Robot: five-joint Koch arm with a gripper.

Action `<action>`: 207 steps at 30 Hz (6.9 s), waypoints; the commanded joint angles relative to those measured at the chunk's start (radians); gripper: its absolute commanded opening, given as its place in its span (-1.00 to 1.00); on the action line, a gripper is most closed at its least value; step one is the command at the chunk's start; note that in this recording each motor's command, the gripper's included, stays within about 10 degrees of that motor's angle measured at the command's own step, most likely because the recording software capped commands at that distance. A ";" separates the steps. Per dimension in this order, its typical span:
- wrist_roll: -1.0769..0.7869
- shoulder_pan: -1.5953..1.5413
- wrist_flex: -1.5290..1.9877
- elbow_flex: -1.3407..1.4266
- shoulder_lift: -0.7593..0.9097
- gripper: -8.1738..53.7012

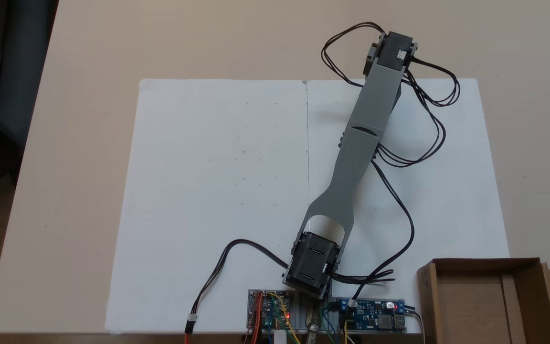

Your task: Grasp a green dice and put it in the bin.

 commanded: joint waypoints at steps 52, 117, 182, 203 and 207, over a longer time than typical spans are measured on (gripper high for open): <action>-0.067 -0.032 0.064 -0.058 0.028 0.73; 0.005 -0.032 -0.129 -0.046 0.005 0.62; 0.314 0.784 0.066 0.324 0.902 -0.35; 0.097 1.411 -0.186 0.811 0.900 -0.35; 0.097 1.416 -0.301 0.902 0.899 -0.35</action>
